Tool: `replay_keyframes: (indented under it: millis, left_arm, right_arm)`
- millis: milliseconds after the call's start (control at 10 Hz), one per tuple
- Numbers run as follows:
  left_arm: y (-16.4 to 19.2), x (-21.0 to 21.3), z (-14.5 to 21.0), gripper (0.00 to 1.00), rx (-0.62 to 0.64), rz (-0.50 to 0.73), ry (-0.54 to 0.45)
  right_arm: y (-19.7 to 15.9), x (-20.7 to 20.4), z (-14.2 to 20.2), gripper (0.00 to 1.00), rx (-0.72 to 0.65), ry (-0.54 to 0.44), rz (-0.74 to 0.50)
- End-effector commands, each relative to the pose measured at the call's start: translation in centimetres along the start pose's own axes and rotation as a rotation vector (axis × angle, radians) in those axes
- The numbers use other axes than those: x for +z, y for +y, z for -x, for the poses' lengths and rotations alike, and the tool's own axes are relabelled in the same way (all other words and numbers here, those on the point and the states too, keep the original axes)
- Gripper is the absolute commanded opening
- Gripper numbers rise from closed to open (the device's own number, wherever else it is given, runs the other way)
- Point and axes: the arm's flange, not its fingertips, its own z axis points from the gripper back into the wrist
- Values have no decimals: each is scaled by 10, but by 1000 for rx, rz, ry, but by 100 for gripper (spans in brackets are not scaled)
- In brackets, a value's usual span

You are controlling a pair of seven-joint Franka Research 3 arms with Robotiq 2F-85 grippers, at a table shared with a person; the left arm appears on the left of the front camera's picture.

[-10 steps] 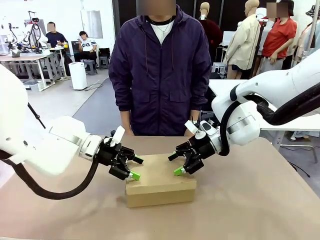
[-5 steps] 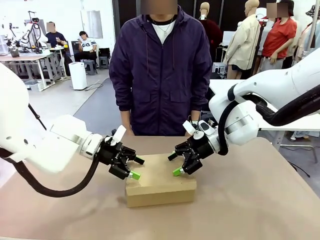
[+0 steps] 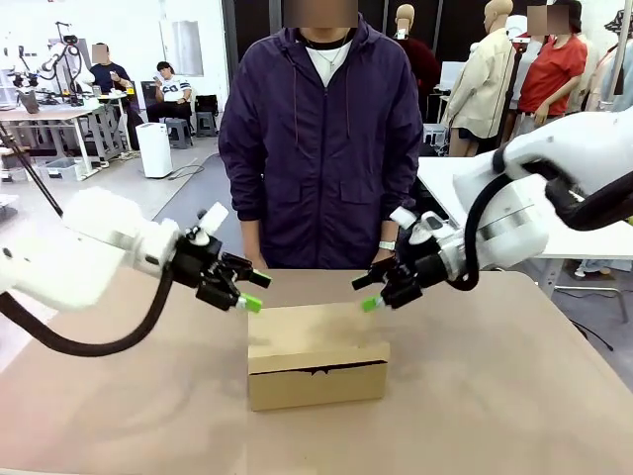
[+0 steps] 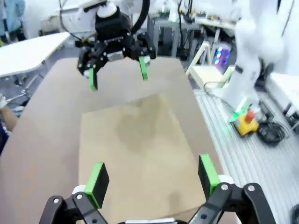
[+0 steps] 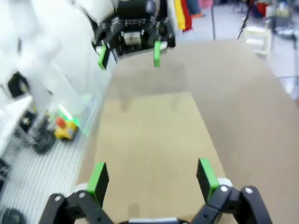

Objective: Pack the items into the box.
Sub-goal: Close the Mailer Box.

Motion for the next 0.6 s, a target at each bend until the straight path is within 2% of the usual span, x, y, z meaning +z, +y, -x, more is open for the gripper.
replay_keyframes:
  millis: [0,100,200,300,400,500]
  left_arm:
    - [-4,38,-14,100,170,46,-84]
    - [-11,65,-15,100,336,47,-96]
    - [-24,99,-12,100,506,-25,-149]
    - [-40,130,-4,100,635,-47,-169]
    - [-55,164,3,100,715,-90,-219]
    - [-68,198,14,100,803,-158,-264]
  right_arm:
    - [22,41,-26,100,-248,-177,41]
    - [33,61,-33,100,-437,-279,97]
    - [48,84,-32,100,-596,-375,66]
    - [60,106,-24,100,-713,-434,91]
    - [72,130,-8,100,-786,-473,113]
    - [87,154,16,100,-849,-420,125]
